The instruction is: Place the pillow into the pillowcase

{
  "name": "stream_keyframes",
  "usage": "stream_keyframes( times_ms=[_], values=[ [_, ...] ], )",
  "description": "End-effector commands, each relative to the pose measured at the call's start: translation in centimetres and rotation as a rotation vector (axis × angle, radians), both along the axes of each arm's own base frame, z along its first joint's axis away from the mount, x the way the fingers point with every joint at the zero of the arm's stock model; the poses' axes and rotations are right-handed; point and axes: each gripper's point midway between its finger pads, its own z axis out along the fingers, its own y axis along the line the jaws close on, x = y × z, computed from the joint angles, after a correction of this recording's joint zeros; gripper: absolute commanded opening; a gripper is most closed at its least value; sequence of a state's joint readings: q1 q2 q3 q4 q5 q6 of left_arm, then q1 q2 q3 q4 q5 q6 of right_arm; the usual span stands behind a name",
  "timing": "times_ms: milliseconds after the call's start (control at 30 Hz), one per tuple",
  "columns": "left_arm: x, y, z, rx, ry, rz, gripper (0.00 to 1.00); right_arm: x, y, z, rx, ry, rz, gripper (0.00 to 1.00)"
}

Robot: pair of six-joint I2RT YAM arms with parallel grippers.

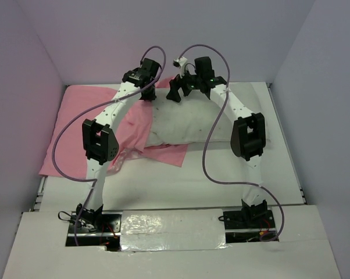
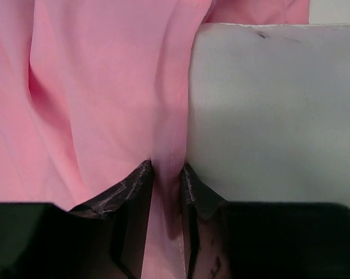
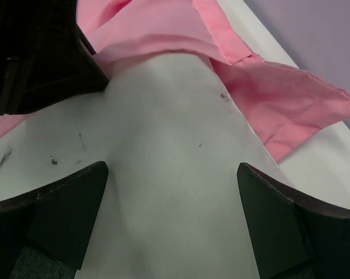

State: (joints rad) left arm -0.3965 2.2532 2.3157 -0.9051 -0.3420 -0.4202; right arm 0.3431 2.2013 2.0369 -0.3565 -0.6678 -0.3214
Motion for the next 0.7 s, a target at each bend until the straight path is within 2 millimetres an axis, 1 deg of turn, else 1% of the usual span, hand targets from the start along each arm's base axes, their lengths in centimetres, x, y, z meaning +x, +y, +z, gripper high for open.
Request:
stream_keyframes(
  times_ms=[0, 33, 67, 133, 167, 200, 233, 300, 333, 367, 400, 433, 467, 500, 533, 567, 600, 633, 667],
  values=[
    [1.1, 0.1, 1.0, 0.000, -0.042, 0.007, 0.36, 0.6, 0.7, 0.9, 0.020, 0.007, 0.018, 1.00],
    [1.3, 0.1, 1.1, -0.003, -0.051, 0.008, 0.33, 0.8, 0.7, 0.2, 0.011, 0.020, 0.017, 1.00],
    [1.4, 0.0, 1.1, -0.005, -0.053, 0.008, 0.26, 0.9, 0.8, -1.1, -0.005, 0.052, 0.019, 0.99],
    [1.5, -0.1, 1.9, -0.015, -0.074, 0.000, 0.21, 0.3, 1.1, -2.5, -0.018, 0.093, 0.053, 0.95],
    [1.6, -0.3, 2.3, -0.020, -0.086, -0.004, 0.15, -0.4, 1.3, -3.9, -0.045, 0.126, 0.085, 0.84],
    [1.7, -0.3, 2.9, -0.025, -0.099, -0.008, 0.12, -1.0, 1.2, -4.5, -0.062, 0.144, 0.105, 0.78],
    [1.8, -0.3, 3.4, -0.027, -0.114, -0.008, 0.11, -2.0, 1.1, -5.4, -0.086, 0.182, 0.126, 0.61],
    [1.9, -0.4, 4.8, -0.036, -0.148, -0.024, 0.10, -3.4, 1.4, -6.0, -0.118, 0.178, 0.178, 0.41],
    [1.9, -0.9, 5.3, -0.057, -0.155, -0.048, 0.11, -3.6, 1.2, -5.9, -0.125, 0.168, 0.189, 0.04],
    [2.0, -1.3, 5.8, -0.069, -0.172, -0.069, 0.12, -3.9, 1.3, -5.9, -0.127, 0.167, 0.190, 0.00],
    [1.9, -1.5, 6.7, -0.077, -0.187, -0.089, 0.11, -4.0, 1.3, -4.1, -0.112, 0.127, 0.192, 0.00],
    [1.8, -1.7, 7.1, -0.082, -0.194, -0.095, 0.10, -3.6, 1.5, -2.5, -0.094, 0.065, 0.194, 0.00],
    [1.7, -1.9, 7.5, -0.086, -0.202, -0.103, 0.09, -3.9, 1.4, -2.5, -0.086, 0.067, 0.181, 0.00],
    [1.5, -2.0, 8.1, -0.090, -0.209, -0.105, 0.08, -4.2, 1.3, 0.8, -0.056, -0.005, 0.174, 0.00],
    [1.3, -2.0, 8.3, -0.091, -0.212, -0.104, 0.07, -3.8, 1.8, 3.0, -0.018, -0.093, 0.176, 0.00],
    [1.0, -2.4, 8.5, -0.094, -0.213, -0.113, 0.06, -4.6, 1.6, 2.2, 0.002, -0.065, 0.170, 0.00],
    [0.6, -2.8, 9.2, -0.104, -0.226, -0.120, 0.04, -5.4, 1.8, 4.4, 0.051, -0.127, 0.168, 0.00],
    [0.6, -2.8, 9.8, -0.110, -0.241, -0.119, 0.04, -5.5, 2.2, 7.4, 0.082, -0.216, 0.178, 0.00],
    [0.2, -3.2, 10.7, -0.120, -0.257, -0.128, 0.02, -6.5, 2.1, 6.2, 0.097, -0.176, 0.169, 0.00]
  ],
)
